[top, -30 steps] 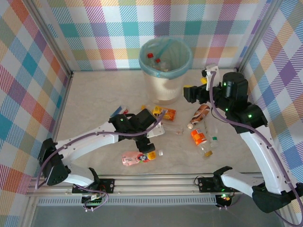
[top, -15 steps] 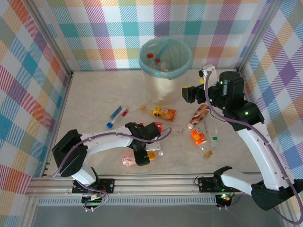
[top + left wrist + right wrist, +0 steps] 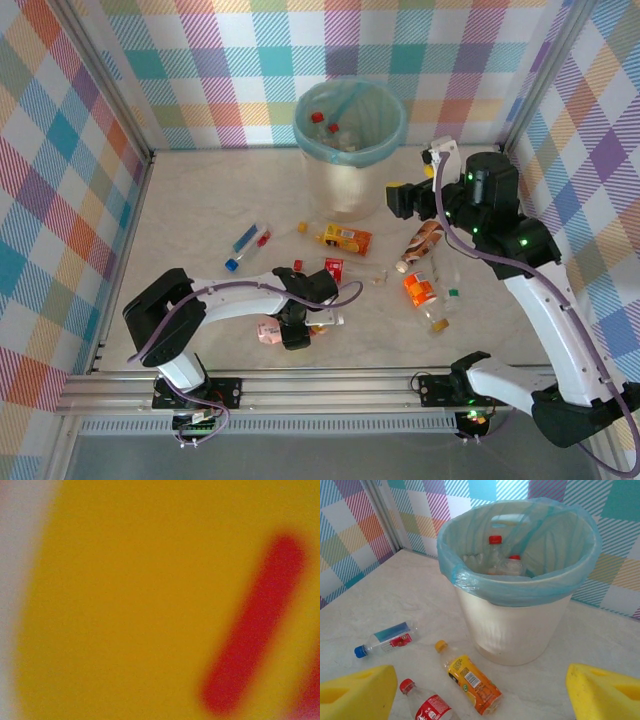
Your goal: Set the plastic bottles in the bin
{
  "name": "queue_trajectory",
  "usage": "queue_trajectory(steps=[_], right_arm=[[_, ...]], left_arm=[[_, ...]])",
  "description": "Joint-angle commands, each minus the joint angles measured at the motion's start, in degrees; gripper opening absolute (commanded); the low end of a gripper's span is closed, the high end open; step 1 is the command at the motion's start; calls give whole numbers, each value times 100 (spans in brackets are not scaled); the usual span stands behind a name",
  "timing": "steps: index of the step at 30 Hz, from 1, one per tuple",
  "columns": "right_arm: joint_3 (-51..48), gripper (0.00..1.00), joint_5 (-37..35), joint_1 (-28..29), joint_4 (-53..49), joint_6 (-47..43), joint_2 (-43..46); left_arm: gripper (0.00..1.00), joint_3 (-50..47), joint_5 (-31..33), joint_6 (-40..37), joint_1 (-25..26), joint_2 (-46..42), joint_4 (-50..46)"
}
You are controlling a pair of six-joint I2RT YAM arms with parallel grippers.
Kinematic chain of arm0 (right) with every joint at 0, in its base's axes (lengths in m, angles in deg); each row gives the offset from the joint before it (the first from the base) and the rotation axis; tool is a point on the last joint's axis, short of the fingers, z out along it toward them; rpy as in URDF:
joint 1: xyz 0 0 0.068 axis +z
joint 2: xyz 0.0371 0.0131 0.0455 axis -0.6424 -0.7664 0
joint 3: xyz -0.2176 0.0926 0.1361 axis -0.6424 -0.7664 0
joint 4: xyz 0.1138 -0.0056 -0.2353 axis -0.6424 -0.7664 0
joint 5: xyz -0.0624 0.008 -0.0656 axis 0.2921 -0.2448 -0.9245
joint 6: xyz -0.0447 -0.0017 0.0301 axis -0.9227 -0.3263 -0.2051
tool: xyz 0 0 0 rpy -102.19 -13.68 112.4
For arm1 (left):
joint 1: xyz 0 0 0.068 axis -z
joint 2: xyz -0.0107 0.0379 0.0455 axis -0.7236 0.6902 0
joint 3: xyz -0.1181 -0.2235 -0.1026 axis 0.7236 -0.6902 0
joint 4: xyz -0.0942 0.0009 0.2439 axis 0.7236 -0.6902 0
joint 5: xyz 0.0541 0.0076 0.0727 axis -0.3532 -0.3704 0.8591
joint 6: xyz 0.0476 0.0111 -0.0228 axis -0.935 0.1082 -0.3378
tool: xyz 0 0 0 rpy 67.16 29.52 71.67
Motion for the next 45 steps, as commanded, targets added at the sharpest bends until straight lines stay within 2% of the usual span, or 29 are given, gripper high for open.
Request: queue_trajectory(steps=[1,7,9,12,17,22,26,30,34,39,45], right_arm=[[226,87,-60,-16,-124,-105,135],[538,87,126,-14,-120,-23,234],[637,87,253,-18,-49,41,282],[732,87,698,-21,166,87,357],[565,87,2485,-8,964,60,545],[313,87,4684,-8,1944,220,544],[254,83,5476,1,2414,547,408],[319,80,5803,66,2306,597,231],[297,80,5782,278,2149,575,71],[423,74,5594,631,1780,355,-192],[658,59,5811,784,1234,-29,-544]], left_arm=[[67,-39,136,-25,62,-504,94],[61,68,139,144,-131,-1644,229],[56,201,-43,242,-279,-2113,326],[54,405,-333,406,-424,-2719,568],[56,889,-876,714,-499,-3428,965],[57,1414,-1828,1069,-517,-3610,1374],[57,1706,-2493,1330,-518,-3573,1636],[56,1886,-2789,1472,-518,-3474,1732],[56,1990,-2937,1544,-518,-3307,1739],[56,2036,-3055,1584,-518,-3199,1781],[56,2040,-3117,1597,-518,-3230,1840]])
